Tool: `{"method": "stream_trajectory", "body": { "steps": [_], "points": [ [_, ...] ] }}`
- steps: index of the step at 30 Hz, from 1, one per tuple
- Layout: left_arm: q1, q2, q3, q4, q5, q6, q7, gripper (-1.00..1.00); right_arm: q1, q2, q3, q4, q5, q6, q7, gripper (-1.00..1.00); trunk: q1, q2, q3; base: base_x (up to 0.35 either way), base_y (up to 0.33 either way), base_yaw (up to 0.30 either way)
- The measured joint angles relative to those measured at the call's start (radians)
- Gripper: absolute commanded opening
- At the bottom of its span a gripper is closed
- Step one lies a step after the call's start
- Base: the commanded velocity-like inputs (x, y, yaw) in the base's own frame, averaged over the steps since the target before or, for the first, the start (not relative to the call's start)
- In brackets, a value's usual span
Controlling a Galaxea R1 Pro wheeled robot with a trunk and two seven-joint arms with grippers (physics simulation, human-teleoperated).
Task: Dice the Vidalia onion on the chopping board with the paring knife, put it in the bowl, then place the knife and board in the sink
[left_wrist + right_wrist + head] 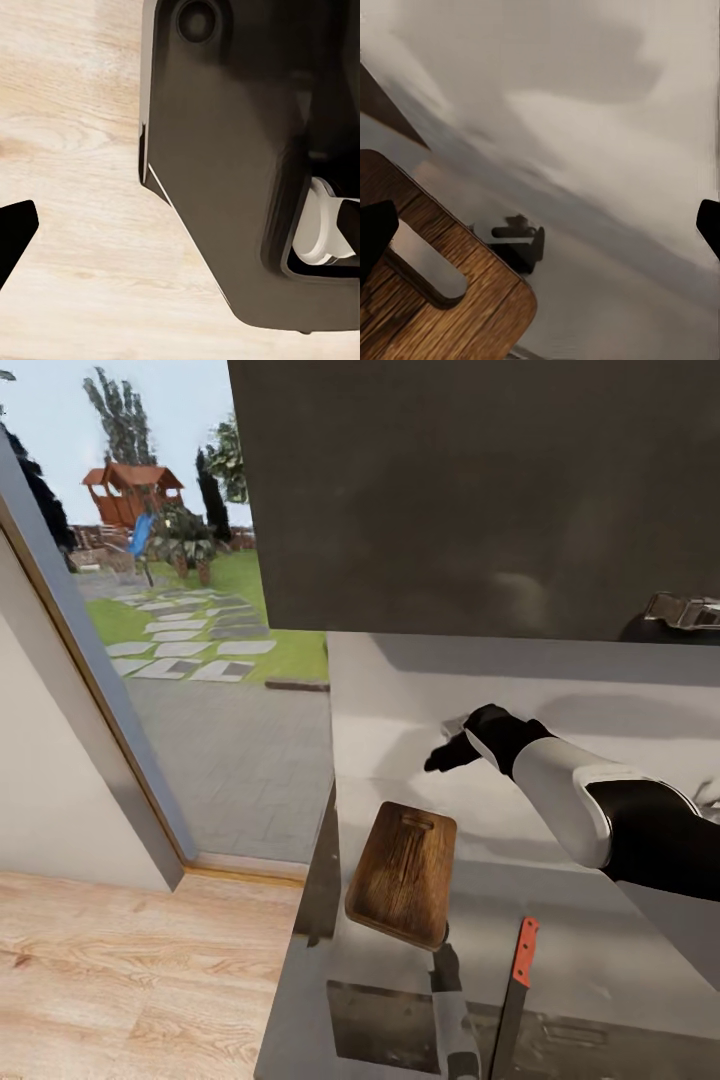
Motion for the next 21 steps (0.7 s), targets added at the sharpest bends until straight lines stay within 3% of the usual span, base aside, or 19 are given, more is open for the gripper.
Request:
{"method": "stream_trajectory", "body": {
  "steps": [10, 21],
  "points": [
    [0.000, -0.001, 0.000, 0.000, 0.000, 0.000, 0.000, 1.00, 0.001, 0.017, 0.000, 0.000, 0.000, -0.030, -0.001, 1.00, 0.000, 0.000, 0.000, 0.000, 0.000, 0.000],
    [0.000, -0.002, -0.001, 0.000, 0.000, 0.000, 0.000, 1.00, 0.022, 0.057, 0.000, 0.000, 0.000, -0.037, 0.000, 1.00, 0.000, 0.000, 0.000, 0.000, 0.000, 0.000]
  ]
}}
